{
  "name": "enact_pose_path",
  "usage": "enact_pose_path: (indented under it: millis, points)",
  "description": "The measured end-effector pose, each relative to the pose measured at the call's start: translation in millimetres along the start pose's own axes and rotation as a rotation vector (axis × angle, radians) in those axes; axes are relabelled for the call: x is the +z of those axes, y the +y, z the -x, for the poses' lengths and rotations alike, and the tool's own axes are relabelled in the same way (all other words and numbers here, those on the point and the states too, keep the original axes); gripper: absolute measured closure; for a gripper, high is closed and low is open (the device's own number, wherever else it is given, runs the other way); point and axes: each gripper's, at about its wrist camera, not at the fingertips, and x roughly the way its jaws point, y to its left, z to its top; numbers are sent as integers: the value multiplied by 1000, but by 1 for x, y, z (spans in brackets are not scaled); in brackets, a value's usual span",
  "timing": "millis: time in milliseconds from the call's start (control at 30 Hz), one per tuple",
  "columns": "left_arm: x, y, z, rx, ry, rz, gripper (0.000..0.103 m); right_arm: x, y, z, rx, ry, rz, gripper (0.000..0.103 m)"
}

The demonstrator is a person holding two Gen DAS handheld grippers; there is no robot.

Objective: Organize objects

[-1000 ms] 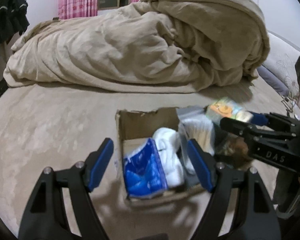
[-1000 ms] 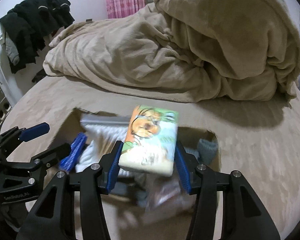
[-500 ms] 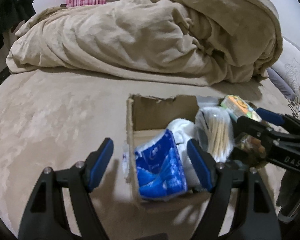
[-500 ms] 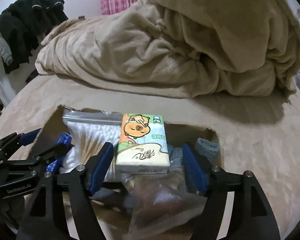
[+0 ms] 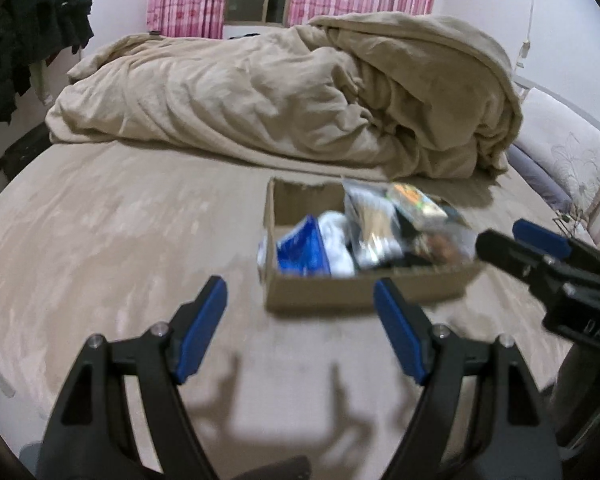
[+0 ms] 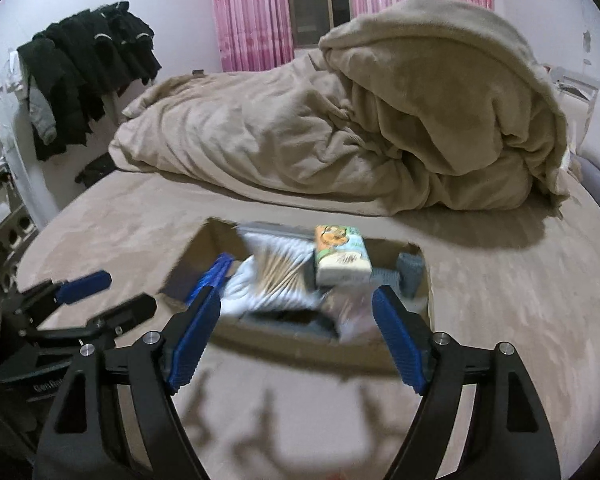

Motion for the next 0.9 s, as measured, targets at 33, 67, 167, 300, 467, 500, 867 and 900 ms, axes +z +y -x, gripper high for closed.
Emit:
enact_pose_path:
  millis: [33,67,167,300,467,500,867,900]
  points:
    - [-5,0,6,1,2,-1,26,-4,3,9,3,-3,-4,22]
    - [-11,-1,15,1,3,-3,26,-8,6,16,5,-2,-7,22]
    - [-27,-1,37,17,-3,-2,21,-22,14,35,10,7,-10,22]
    - [-45,2,64,11,-6,11,17,-41,22,52,8,33,-22,22]
    - [-65,3,92,1,-14,12,13,-63,33,74,1,35,-34,22]
    - [-69,3,97,-1,-16,10,9,-67,35,78,-1,35,-34,22]
    - [-82,-8,125,-22,-40,-34,6,-90,48,106,-20,26,-33,22]
    - [-81,-9,126,-22,-41,-34,6,-89,48,108,-23,23,-36,22]
